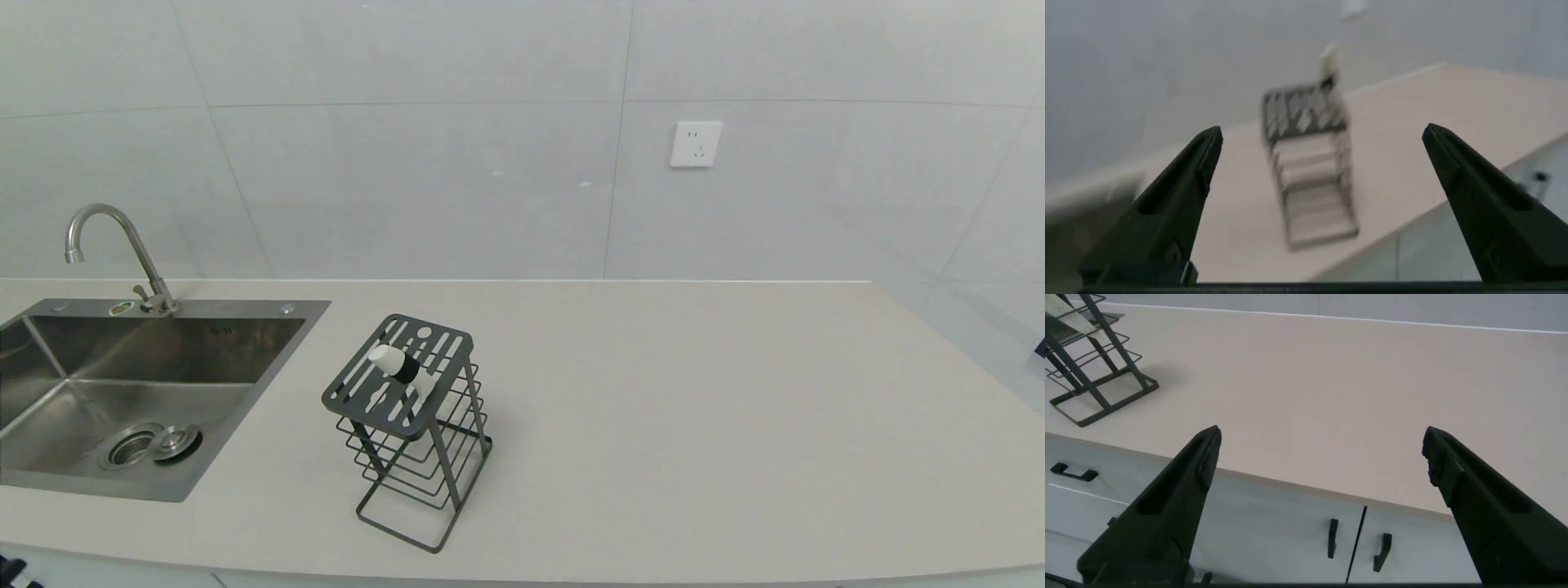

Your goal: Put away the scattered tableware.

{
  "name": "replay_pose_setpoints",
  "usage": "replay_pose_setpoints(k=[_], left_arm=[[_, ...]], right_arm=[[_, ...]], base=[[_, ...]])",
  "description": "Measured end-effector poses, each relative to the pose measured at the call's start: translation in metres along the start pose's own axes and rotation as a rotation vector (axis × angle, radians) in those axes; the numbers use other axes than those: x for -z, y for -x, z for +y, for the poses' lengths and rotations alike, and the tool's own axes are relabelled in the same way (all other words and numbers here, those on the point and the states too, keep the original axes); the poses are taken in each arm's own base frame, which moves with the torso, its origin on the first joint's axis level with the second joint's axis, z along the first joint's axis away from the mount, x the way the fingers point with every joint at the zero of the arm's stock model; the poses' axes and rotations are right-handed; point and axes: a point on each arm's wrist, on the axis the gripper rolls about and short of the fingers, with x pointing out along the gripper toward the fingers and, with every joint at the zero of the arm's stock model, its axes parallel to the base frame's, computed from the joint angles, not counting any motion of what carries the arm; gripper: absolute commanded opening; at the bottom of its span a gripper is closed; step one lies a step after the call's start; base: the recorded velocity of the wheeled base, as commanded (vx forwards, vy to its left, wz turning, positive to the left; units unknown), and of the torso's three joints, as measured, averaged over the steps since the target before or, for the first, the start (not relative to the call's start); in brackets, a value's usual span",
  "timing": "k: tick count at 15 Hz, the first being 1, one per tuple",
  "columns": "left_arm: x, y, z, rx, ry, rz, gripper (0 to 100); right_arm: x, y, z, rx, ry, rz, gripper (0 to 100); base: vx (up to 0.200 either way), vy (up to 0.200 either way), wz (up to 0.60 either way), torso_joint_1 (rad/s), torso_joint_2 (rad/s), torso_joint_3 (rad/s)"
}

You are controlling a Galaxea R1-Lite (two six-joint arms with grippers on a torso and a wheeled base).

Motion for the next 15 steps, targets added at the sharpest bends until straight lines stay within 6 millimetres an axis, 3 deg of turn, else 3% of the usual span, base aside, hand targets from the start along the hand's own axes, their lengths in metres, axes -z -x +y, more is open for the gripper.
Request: replay_pose_setpoints(k=[2, 7, 15], left_arm=[[0.0195, 0.0031, 0.0008, -0.125, 0.034, 0.154, 100], [0.0188, 0.006, -0.0002, -0.268, 0.05, 0.092, 100], [0.0204, 0.0103, -0.0009, -0.297, 0.045, 0.04, 100]], right_arm=[[-0.0002, 0.0, 0.0, 0.0, 0.0, -0.001, 100], [-0.0004, 0.0001, 0.0, 0.0, -0.001, -0.002, 100], [-0.0003, 0.0001, -0.0012, 0.066, -0.003, -0.002, 100]], base=[[0.0, 0.0, 0.0, 0.0, 0.0, 0.0], [0.0, 0.0, 0.0, 0.0, 0.0, 0.0], [0.0, 0.0, 0.0, 0.0, 0.0, 0.0]])
